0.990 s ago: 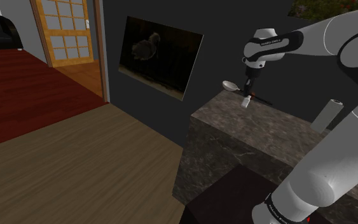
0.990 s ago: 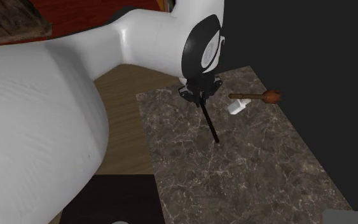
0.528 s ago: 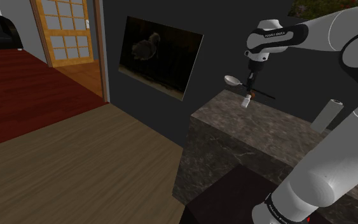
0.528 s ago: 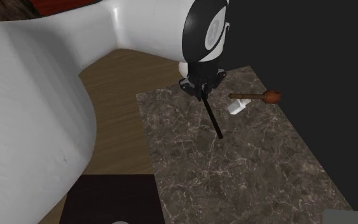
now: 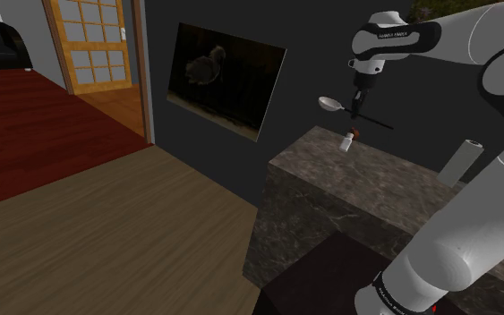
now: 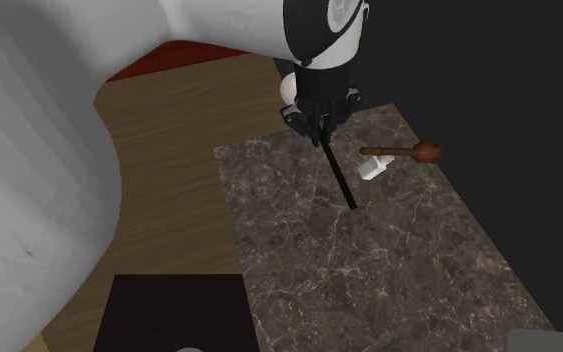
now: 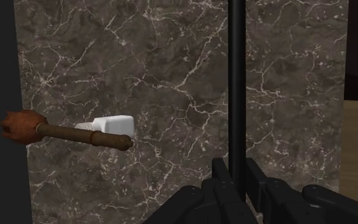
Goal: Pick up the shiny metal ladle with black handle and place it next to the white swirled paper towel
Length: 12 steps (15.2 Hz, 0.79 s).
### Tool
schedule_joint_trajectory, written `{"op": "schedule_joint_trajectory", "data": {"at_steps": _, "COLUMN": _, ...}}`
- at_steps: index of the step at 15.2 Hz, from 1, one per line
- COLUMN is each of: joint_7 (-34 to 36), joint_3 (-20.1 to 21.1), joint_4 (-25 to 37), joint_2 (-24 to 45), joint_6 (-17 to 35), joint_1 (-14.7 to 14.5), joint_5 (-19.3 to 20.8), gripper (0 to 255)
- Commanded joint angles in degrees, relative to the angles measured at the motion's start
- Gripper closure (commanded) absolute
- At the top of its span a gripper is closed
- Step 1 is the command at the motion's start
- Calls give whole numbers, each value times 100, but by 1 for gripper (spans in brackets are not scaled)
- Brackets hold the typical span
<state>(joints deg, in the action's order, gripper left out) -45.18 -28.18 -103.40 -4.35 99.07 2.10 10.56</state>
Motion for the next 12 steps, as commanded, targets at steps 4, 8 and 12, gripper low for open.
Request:
{"op": "schedule_joint_trajectory", "data": {"at_steps": 4, "joint_7": -72, "joint_3": 1, "joint_4": 432, "joint_2": 39, "joint_6": -394, "joint_1": -3, "joint_5": -27, "gripper": 255}}
{"op": "schedule_joint_trajectory", "data": {"at_steps": 8, "joint_7": -134, "joint_3": -2, "joint_4": 804, "joint_2": 101, "joint_6": -706, "joint_1": -3, "joint_5": -60, "gripper": 255}}
{"op": "schedule_joint_trajectory", "data": {"at_steps": 12, "joint_7": -469, "joint_3": -180, "joint_4": 682, "joint_2": -81, "joint_6": -688, "joint_1": 162, "joint_5": 41, "gripper": 255}}
